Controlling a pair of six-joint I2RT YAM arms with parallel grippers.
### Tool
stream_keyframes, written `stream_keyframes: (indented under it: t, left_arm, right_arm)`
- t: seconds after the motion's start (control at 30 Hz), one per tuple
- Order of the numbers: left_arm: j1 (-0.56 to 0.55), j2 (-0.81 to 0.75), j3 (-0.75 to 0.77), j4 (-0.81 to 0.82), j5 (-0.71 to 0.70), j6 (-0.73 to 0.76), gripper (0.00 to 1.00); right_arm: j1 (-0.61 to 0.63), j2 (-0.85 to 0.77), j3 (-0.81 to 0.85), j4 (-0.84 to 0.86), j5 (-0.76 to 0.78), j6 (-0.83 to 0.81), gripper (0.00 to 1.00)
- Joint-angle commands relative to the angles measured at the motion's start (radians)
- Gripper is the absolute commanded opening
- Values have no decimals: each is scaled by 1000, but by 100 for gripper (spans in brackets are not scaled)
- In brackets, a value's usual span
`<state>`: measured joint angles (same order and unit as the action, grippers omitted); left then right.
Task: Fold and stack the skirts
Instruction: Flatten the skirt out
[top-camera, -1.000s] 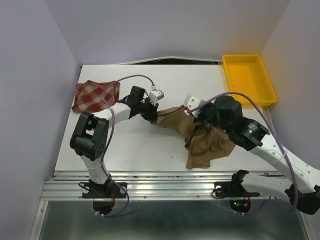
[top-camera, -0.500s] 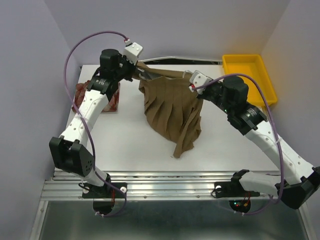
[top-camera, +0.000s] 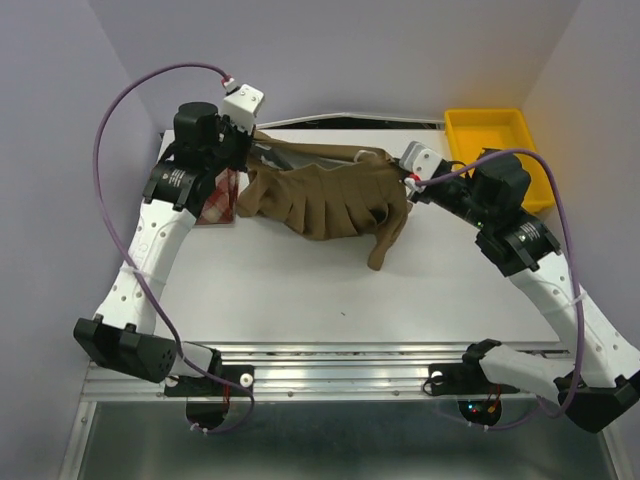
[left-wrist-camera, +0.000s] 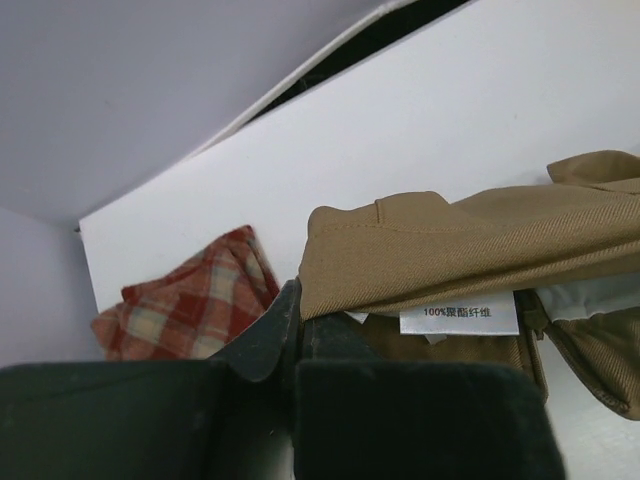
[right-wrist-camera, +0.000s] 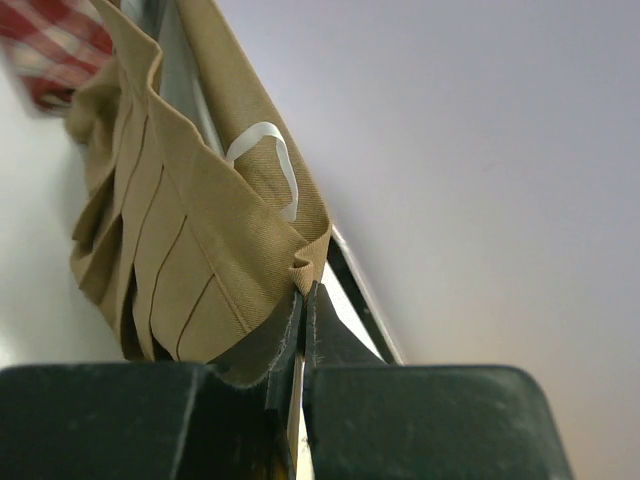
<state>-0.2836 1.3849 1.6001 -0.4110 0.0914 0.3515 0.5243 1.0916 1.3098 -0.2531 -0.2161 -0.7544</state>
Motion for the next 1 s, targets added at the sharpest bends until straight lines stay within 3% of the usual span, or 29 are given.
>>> stream_keyframes:
  t: [0.0, 0.27, 0.43, 0.53, 0.67, 0.77, 0.83, 0.97]
  left_arm:
    - [43, -171, 38, -104, -122, -138, 0]
    - [43, -483, 29, -172, -130, -256, 0]
    - [43, -544, 125, -227, -119, -269, 0]
    - [43, -564, 135, -270, -96, -257, 0]
    - [43, -570, 25, -293, -23, -243, 0]
    - [43, -518, -86, -252, 2, -264, 6]
    - [43, -410, -124, -220, -39, -278, 5]
    - [44, -126, -68, -99, -81, -319, 8]
  right_arm:
    - [-29, -90, 54, -104, -52, 52, 1]
    - [-29, -99, 323, -261, -210, 260, 1]
    - [-29, -76, 430, -301, -278, 433, 1]
    - [-29, -73, 421, -331, -321, 510, 1]
    - [-29, -102, 225, -287, -260, 595, 1]
    - [-29, -59, 129, -256, -110, 577, 1]
    - [-29, 26, 102, -247, 85, 555, 1]
    - [-86, 170, 48, -158, 162, 529, 1]
